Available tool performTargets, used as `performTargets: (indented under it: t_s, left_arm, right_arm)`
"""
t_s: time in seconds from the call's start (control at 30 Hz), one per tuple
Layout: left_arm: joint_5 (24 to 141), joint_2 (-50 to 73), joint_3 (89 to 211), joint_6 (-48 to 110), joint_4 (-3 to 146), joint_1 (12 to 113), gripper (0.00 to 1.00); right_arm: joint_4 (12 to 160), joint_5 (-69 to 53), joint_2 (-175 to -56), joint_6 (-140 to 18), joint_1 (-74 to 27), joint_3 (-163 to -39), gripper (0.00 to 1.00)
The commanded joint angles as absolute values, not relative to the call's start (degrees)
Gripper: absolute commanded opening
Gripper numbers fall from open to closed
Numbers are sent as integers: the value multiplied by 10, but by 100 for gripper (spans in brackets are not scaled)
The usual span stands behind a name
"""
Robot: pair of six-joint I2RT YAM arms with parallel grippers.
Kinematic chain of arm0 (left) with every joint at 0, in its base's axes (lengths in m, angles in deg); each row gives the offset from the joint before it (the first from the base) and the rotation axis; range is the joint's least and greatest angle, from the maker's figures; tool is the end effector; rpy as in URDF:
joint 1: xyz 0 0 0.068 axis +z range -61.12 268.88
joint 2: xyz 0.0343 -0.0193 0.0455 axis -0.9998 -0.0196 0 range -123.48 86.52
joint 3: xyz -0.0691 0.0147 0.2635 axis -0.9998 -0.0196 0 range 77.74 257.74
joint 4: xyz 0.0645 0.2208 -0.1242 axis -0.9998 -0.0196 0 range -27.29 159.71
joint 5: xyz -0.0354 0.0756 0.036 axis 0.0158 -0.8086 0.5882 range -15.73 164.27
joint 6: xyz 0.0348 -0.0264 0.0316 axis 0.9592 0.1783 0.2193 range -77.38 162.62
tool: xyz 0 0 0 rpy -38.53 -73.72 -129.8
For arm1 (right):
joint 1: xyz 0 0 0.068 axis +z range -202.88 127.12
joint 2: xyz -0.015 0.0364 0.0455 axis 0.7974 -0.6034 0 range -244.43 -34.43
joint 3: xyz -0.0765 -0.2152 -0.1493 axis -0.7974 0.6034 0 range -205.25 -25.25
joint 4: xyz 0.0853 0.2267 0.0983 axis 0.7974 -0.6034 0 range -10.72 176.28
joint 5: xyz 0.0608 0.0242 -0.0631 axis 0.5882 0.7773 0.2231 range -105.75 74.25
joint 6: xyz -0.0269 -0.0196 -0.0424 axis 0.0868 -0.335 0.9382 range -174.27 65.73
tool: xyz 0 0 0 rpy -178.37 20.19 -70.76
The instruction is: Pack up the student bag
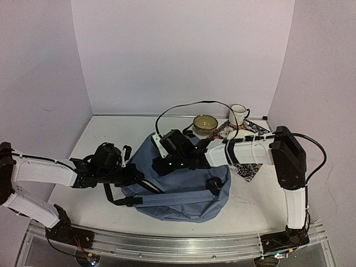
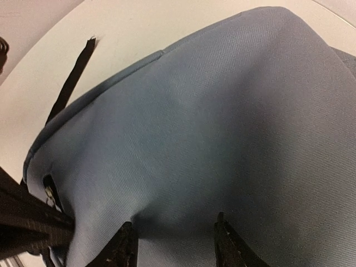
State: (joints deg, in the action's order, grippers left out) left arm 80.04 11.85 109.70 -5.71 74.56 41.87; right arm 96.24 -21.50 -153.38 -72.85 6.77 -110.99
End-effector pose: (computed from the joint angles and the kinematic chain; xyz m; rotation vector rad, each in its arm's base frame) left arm 0.1728 -0.1906 0.1789 0.0318 2.4280 -0.9602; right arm 0.2487 0.4176 0.2174 -0.6588 1.9527 0.7756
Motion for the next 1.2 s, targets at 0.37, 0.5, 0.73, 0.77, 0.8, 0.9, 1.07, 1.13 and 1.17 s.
performTargets:
  t_s: [0.37,0.5,0.73,0.77,0.8,0.9,1.07,1.13,1.17]
  left_arm:
    - [749,95,1136,-116,824,325,5]
    - [753,117,1129,-103,822,325,11]
    - [660,190,1146,-70,689,326,44]
    - [645,200,1148,-68,662,326,49]
    - [631,209,1149,-67,639,328,53]
    - [608,228,1143,-70,588,346,61]
    - [658,226,1119,-75,555,420,65]
    - [687,220,1110,-74,558,439,66]
    - [695,216,1109,-70,561,441,66]
  right_arm:
    - [988,-163,-1553,-769,65,-1100,46]
    - [989,-172,-1507,-771,63,-1072,46]
    - [985,-167,-1436,-801,70,-1024,52]
    - [984,-167,-1428,-807,72,-1019,52]
    - [982,-167,-1421,-815,76,-1013,53]
    - [980,-162,-1406,-846,86,-1001,53]
    - [979,-137,-1396,-869,117,-994,51]
    - [979,-123,-1405,-865,126,-1000,49]
    - [979,-114,-1413,-864,131,-1005,47]
